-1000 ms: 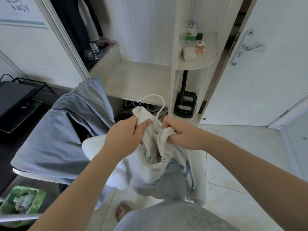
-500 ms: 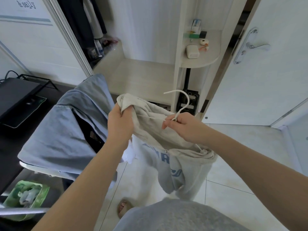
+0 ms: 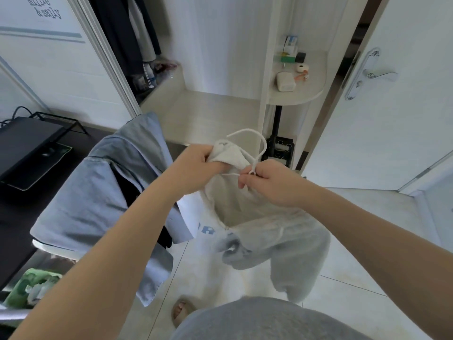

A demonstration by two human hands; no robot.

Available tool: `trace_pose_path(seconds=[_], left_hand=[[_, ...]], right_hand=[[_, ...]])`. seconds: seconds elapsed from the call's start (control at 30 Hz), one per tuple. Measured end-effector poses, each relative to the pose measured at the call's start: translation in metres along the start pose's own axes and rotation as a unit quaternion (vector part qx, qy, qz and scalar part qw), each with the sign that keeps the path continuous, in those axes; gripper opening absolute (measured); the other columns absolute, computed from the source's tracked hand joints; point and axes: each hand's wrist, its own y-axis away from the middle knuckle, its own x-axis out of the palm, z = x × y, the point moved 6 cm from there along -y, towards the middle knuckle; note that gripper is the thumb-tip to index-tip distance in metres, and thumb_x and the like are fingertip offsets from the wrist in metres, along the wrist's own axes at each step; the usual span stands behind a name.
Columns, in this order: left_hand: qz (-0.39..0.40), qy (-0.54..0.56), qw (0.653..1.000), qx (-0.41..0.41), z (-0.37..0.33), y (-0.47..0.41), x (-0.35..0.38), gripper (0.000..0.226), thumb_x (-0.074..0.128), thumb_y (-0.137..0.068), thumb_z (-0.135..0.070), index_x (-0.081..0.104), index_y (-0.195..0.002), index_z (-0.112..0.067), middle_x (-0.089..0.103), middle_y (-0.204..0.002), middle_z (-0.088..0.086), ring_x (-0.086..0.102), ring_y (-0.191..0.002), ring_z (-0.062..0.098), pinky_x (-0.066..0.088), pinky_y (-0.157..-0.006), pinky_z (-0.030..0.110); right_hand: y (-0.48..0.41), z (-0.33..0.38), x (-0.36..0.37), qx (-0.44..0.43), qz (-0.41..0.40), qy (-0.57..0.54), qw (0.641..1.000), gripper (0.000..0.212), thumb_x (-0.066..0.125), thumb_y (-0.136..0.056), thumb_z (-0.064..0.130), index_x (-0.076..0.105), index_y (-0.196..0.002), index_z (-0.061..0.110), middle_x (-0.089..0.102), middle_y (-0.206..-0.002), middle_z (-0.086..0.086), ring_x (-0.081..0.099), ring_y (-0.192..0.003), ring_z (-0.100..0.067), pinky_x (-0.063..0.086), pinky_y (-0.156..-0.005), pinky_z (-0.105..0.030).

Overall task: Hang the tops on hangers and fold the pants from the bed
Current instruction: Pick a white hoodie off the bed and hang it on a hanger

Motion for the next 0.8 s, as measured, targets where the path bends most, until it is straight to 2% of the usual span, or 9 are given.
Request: trace_pose_path(seconds=[0.1, 0.23, 0.3, 0.37, 0.43, 0.5, 0.6, 0.73, 0.8], left_hand=[[0.04, 0.054, 0.996, 0.055, 0.003, 0.01, 0.005, 0.029, 0.063, -0.096, -0.04, 0.074, -0.105, -0.015, 0.07, -0.089, 0.004, 0.058, -0.082, 0.011, 0.047, -0.079, 0.028], [-0.084, -0.249, 0.952, 0.157, 0.015, 0.017, -0.016, 0.045, 0.043, -0.094, -0.057, 0.069, -0.124, -0.035, 0.063, -0.129, -0.019, 0.045, -0.129, 0.011, 0.025, -0.109, 0.034], [-0.06, -0.283, 0.943, 0.164, 0.029, 0.017, -0.014, 0.039, 0.051, -0.097, -0.049, 0.063, -0.131, -0.034, 0.061, -0.133, -0.016, 0.043, -0.135, 0.015, 0.018, -0.111, 0.031], [-0.065, -0.291, 0.94, 0.165, 0.044, 0.018, -0.013, 0.045, 0.064, -0.095, -0.038, 0.056, -0.139, -0.031, 0.061, -0.134, -0.008, 0.048, -0.131, 0.02, 0.024, -0.116, 0.037], [-0.115, -0.254, 0.95, 0.142, 0.061, 0.02, -0.021, 0.052, 0.071, -0.091, -0.032, 0.053, -0.141, -0.027, 0.06, -0.134, -0.005, 0.051, -0.127, 0.021, 0.035, -0.112, 0.045], [-0.144, -0.184, 0.971, 0.059, 0.084, 0.024, -0.026, 0.051, 0.072, -0.091, -0.031, 0.052, -0.138, -0.026, 0.059, -0.125, -0.009, 0.051, -0.117, 0.014, 0.042, -0.101, 0.037], [-0.158, -0.126, 0.977, -0.06, 0.114, 0.03, -0.028, 0.02, 0.062, -0.096, -0.037, 0.052, -0.105, -0.022, 0.057, -0.077, -0.006, 0.053, -0.074, 0.018, 0.041, -0.064, 0.031], [-0.195, -0.179, 0.964, 0.006, 0.102, 0.036, -0.043, 0.02, 0.053, -0.102, -0.026, 0.06, -0.09, -0.012, 0.054, -0.063, -0.005, 0.05, -0.061, 0.006, 0.036, -0.058, 0.017], [-0.19, -0.206, 0.959, 0.035, 0.095, 0.038, -0.047, 0.019, 0.055, -0.101, -0.022, 0.064, -0.09, -0.009, 0.057, -0.065, -0.005, 0.053, -0.063, 0.008, 0.039, -0.062, 0.024]], right_hand=[[0.002, -0.004, -0.005, 0.004, -0.03, -0.037, 0.999, 0.031, 0.052, -0.103, 0.029, 0.072, -0.085, 0.015, 0.043, -0.042, 0.016, 0.035, -0.038, -0.004, 0.032, -0.046, -0.015], [0.003, -0.002, -0.01, -0.006, -0.051, -0.08, 0.995, 0.032, 0.053, -0.102, 0.026, 0.075, -0.085, 0.01, 0.047, -0.043, 0.024, 0.031, -0.037, -0.006, 0.028, -0.042, -0.014], [0.001, -0.001, -0.013, -0.002, -0.053, -0.091, 0.994, 0.032, 0.054, -0.102, 0.027, 0.075, -0.085, 0.011, 0.042, -0.041, 0.021, 0.026, -0.037, -0.007, 0.026, -0.042, -0.019], [0.0, -0.001, -0.018, 0.0, -0.052, -0.101, 0.994, 0.032, 0.054, -0.102, 0.03, 0.075, -0.084, 0.013, 0.036, -0.04, 0.017, 0.023, -0.04, -0.008, 0.024, -0.043, -0.024], [0.001, -0.001, -0.023, -0.007, -0.054, -0.112, 0.992, 0.033, 0.054, -0.101, 0.033, 0.075, -0.08, 0.019, 0.031, -0.044, 0.013, 0.023, -0.042, -0.011, 0.025, -0.045, -0.027], [0.004, 0.0, -0.028, -0.025, -0.062, -0.112, 0.991, 0.033, 0.054, -0.101, 0.034, 0.075, -0.077, 0.026, 0.029, -0.049, 0.006, 0.023, -0.044, -0.014, 0.025, -0.045, -0.028], [0.006, -0.004, -0.033, -0.031, -0.068, -0.107, 0.991, 0.032, 0.054, -0.101, 0.034, 0.075, -0.077, 0.03, 0.03, -0.053, 0.0, 0.023, -0.045, -0.014, 0.024, -0.043, -0.024], [0.008, -0.015, -0.03, -0.018, -0.035, -0.081, 0.996, 0.032, 0.054, -0.102, 0.032, 0.074, -0.08, 0.018, 0.034, -0.044, 0.015, 0.024, -0.043, -0.012, 0.026, -0.043, -0.018], [0.01, -0.022, -0.028, -0.006, -0.017, -0.079, 0.997, 0.033, 0.054, -0.102, 0.03, 0.073, -0.081, 0.014, 0.038, -0.042, 0.017, 0.025, -0.041, -0.01, 0.029, -0.043, -0.017]])
